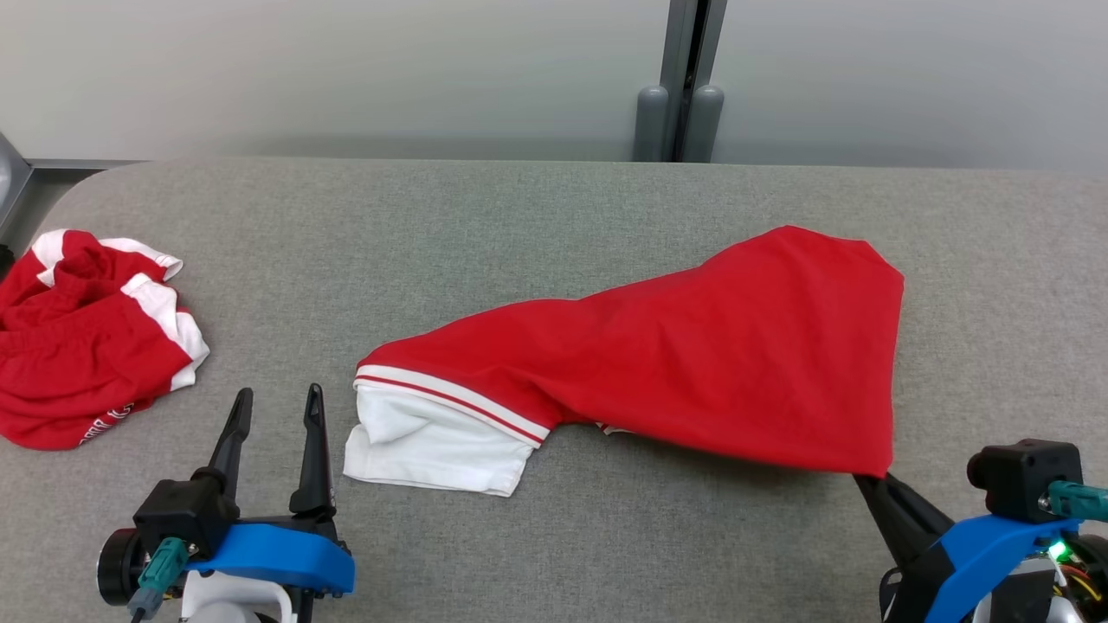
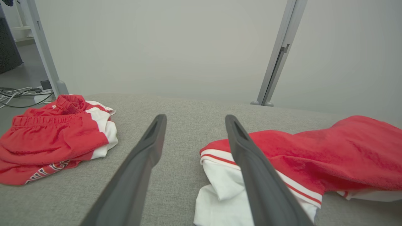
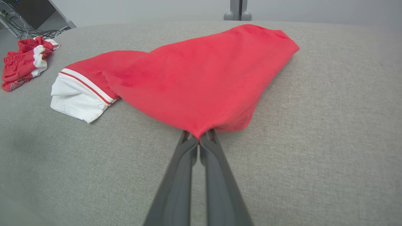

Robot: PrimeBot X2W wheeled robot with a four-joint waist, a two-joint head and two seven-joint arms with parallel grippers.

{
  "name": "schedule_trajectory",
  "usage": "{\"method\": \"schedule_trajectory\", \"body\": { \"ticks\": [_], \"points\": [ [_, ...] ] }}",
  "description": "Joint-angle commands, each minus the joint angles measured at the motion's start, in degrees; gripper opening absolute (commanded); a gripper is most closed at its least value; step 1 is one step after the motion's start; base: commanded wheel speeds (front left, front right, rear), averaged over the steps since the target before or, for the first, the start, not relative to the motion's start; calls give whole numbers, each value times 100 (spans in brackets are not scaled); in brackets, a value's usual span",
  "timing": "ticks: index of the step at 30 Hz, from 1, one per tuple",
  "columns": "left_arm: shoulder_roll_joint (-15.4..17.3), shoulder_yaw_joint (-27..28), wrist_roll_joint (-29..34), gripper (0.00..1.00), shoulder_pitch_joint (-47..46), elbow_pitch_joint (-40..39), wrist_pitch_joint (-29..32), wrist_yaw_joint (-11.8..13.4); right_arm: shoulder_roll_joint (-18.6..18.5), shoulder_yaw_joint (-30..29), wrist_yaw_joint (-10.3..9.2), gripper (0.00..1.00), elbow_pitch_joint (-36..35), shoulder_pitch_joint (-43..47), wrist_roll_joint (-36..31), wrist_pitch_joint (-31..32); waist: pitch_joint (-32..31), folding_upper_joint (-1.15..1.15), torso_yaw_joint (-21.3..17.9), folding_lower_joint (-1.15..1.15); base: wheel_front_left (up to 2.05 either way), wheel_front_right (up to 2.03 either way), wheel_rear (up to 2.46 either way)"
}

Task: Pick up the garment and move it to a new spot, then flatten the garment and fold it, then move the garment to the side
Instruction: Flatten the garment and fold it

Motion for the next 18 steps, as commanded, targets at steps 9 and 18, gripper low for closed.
{"method": "schedule_trajectory", "body": {
  "ticks": [9,18],
  "points": [
    [3,-82,-35,100,-64,20,22,-24,-9,-54,3,0,-532,-66,239,576,26,0,178,0,0,0,0],
    [12,-44,-52,100,-9,1,-5,29,-11,-248,3,0,-1362,588,388,960,66,0,219,0,0,0,0]
  ]
}}
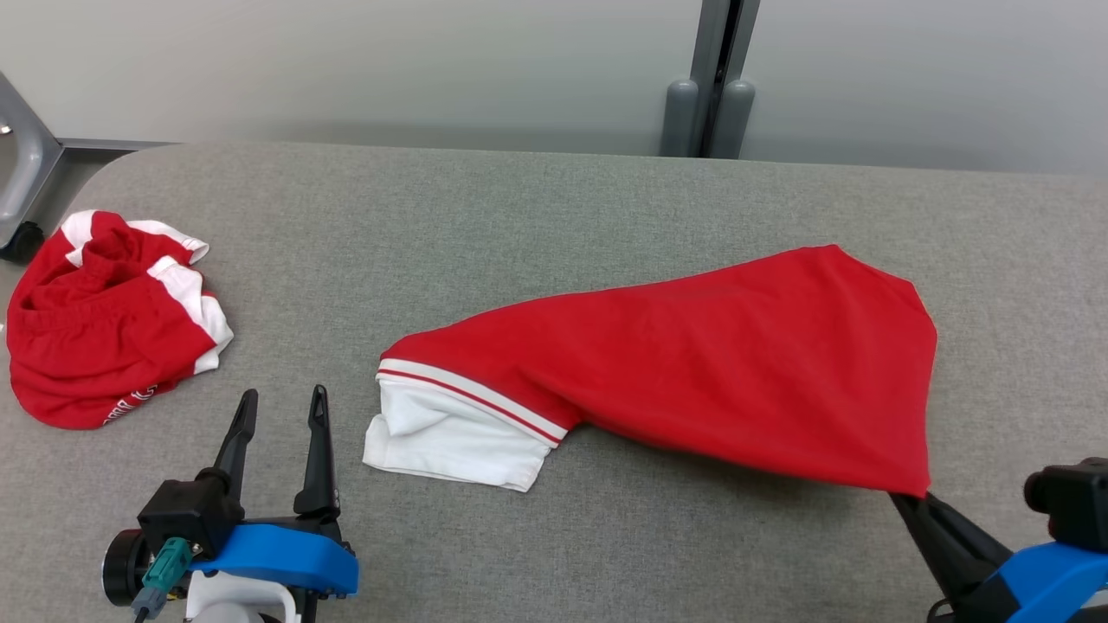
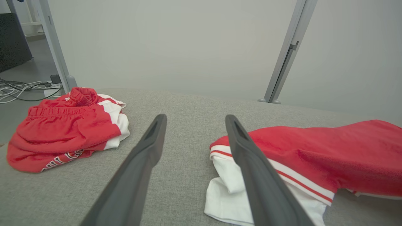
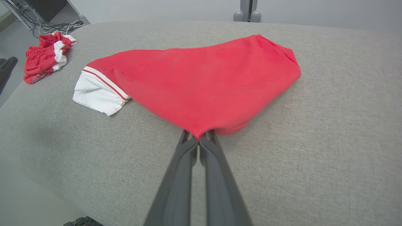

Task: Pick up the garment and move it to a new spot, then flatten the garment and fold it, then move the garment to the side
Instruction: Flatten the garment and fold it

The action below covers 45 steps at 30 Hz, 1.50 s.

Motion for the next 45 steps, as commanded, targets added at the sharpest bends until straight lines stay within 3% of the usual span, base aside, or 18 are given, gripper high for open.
{"method": "schedule_trajectory", "body": {
  "ticks": [1,5,10,16,19,20,21,22,29,38,45],
  "points": [
    [19,7,-3,100,-10,-3,-10,18,-9,-59,3,0,-15,19,17,18,3,0,-7,0,0,0,0],
    [9,-10,-11,100,-45,-1,-15,9,-10,-331,3,0,512,-465,-92,244,35,0,-48,0,0,0,0],
    [-7,-70,2,100,-150,27,-23,-43,-326,-385,3,0,1983,-1456,-411,335,116,0,-24,0,0,0,0],
    [-33,-134,47,100,-282,62,-29,-93,-691,-207,3,0,3843,-2611,-761,-392,297,0,121,0,0,0,0],
    [-36,-158,55,100,-303,79,-32,-100,-687,-196,2,0,4544,-3066,-858,-958,376,0,181,0,0,0,0],
    [-37,-158,54,100,-317,89,-31,-101,-681,-145,3,25,4751,-3178,-891,-1110,391,0,192,0,0,0,0],
    [-33,-154,52,100,-331,94,-33,-104,-678,-108,3,84,4919,-3307,-927,-1288,404,0,199,0,0,0,0],
    [-30,-151,50,100,-339,99,-35,-107,-679,-111,2,100,5062,-3439,-970,-1490,412,0,203,0,0,0,0],
    [-20,-126,32,100,-290,165,-46,-78,-620,-145,2,100,5435,-3624,-987,-2502,312,0,132,0,0,0,0],
    [27,4,-24,100,-90,172,-53,-3,-229,-441,3,100,4341,-2300,-1266,-3999,14,0,-148,0,0,0,0],
    [55,119,-34,100,121,191,-55,17,-6,-583,3,100,3856,-1303,-1239,-4547,-243,0,-355,0,0,0,0]
  ]
}}
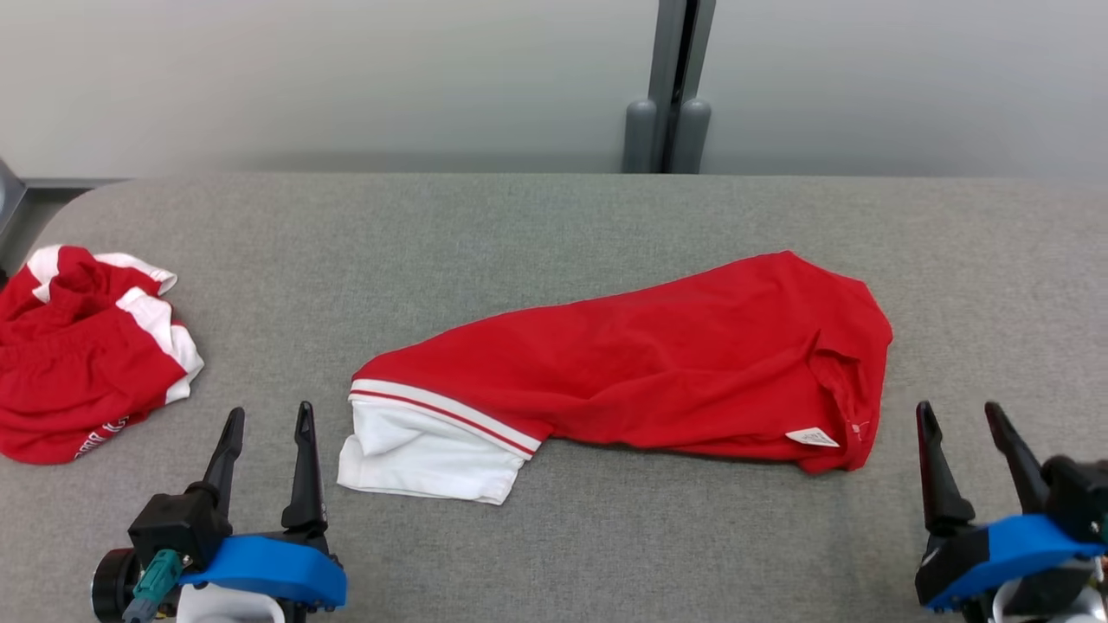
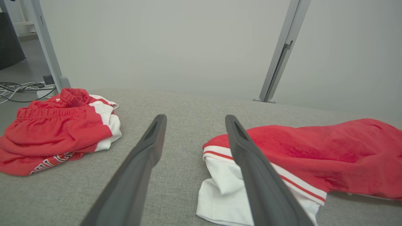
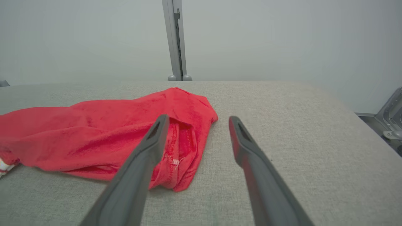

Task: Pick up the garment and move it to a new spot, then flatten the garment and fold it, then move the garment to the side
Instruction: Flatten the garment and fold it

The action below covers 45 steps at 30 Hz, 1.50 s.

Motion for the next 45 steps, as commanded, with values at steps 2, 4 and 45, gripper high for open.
{"method": "schedule_trajectory", "body": {
  "ticks": [2,4,45],
  "points": [
    [32,39,32,100,89,13,-24,9,15,49,3,100,10,229,205,-54,-147,0,-92,1,0,0,0],
    [25,46,46,100,147,26,-25,16,14,97,3,100,14,305,305,-88,-220,0,-114,1,0,0,0],
    [-176,-385,228,100,-749,2061,979,-230,13,825,3,100,417,-368,216,597,12,0,-309,1,0,0,0]
  ]
}}
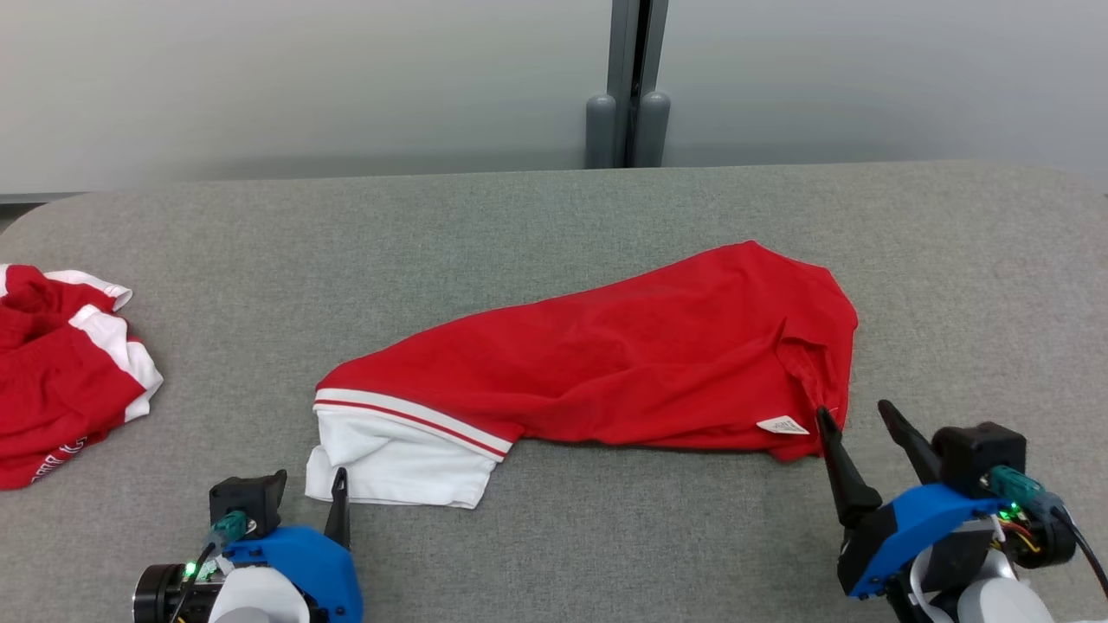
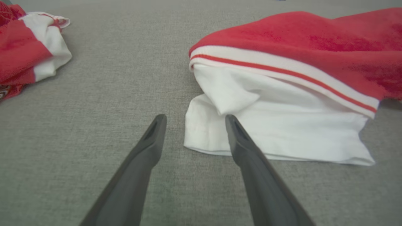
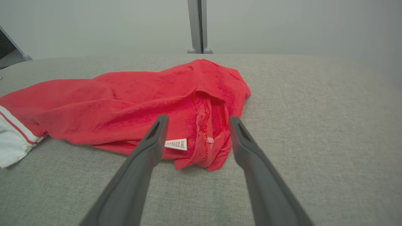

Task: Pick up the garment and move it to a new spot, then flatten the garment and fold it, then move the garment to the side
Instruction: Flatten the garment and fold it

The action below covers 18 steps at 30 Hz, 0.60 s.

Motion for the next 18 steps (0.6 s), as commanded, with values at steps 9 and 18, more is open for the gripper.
{"method": "schedule_trajectory", "body": {
  "ticks": [9,18],
  "points": [
    [-111,-68,-116,0,-585,908,350,-91,-11,98,3,100,435,-519,17,632,205,-1,-63,-1,0,0,0],
    [-293,-87,-229,0,-770,1282,-11,-225,-13,179,2,100,732,-1047,-737,1695,311,-1,-24,-1,0,0,0]
  ]
}}
